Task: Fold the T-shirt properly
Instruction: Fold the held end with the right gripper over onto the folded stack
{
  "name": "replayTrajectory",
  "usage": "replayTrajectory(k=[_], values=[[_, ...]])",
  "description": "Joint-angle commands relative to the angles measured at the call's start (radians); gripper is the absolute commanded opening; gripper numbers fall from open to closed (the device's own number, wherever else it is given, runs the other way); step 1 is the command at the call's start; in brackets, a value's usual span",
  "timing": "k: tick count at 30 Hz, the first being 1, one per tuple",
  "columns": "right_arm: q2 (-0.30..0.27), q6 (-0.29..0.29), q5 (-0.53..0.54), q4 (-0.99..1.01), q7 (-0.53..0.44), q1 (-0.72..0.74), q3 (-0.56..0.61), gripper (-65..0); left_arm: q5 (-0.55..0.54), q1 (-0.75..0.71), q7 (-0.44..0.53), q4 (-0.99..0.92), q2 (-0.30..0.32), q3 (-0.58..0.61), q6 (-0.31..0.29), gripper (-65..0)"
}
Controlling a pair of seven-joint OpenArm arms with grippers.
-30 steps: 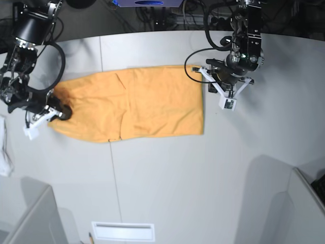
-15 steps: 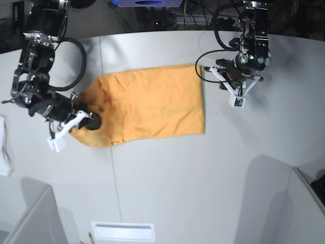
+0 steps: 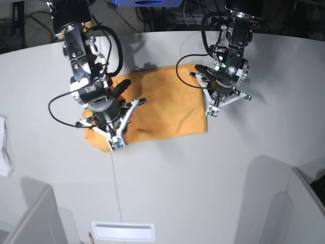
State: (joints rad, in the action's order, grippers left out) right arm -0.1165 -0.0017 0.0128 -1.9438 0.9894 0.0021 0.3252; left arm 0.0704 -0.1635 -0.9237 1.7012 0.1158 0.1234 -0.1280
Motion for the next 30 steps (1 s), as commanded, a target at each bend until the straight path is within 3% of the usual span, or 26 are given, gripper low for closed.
replayTrajectory(k=[1, 5, 8, 10, 16, 21, 30], values=[[0.018, 0.002, -0.055, -0.019, -0.034, 0.009, 0.038, -65.0, -0.008, 0.006, -0.021, -0.003, -0.008, 0.002, -0.006, -65.0], [0.068, 0.002, -0.394, 0.005, -0.045, 0.008, 0.229, -65.0, -0.007, 0.041, -0.021, -0.04, -0.015, 0.023, -0.008, -65.0], [0.094, 0.002, -0.558, 0.076, -0.046, 0.009, 0.348, -65.0, -0.005, 0.069, -0.021, -0.074, -0.014, 0.08, -0.008, -65.0], [0.11, 0.002, -0.613, 0.14, -0.062, 0.011, 0.404, -65.0, -0.004, 0.084, -0.021, -0.088, -0.015, 0.108, -0.008, -65.0], [0.134, 0.002, -0.666, 0.223, -0.149, -0.017, 0.414, -65.0, -0.007, 0.106, -0.021, -0.097, -0.015, 0.109, -0.008, -65.0], [0.14, 0.002, -0.664, 0.223, -0.151, -0.023, 0.42, -65.0, -0.007, 0.098, -0.022, -0.095, -0.009, 0.106, -0.008, -65.0], [0.228, 0.007, -0.663, 0.188, -0.149, -0.037, 0.423, -65.0, -0.007, 0.1, -0.025, -0.095, -0.014, 0.104, -0.008, -65.0]])
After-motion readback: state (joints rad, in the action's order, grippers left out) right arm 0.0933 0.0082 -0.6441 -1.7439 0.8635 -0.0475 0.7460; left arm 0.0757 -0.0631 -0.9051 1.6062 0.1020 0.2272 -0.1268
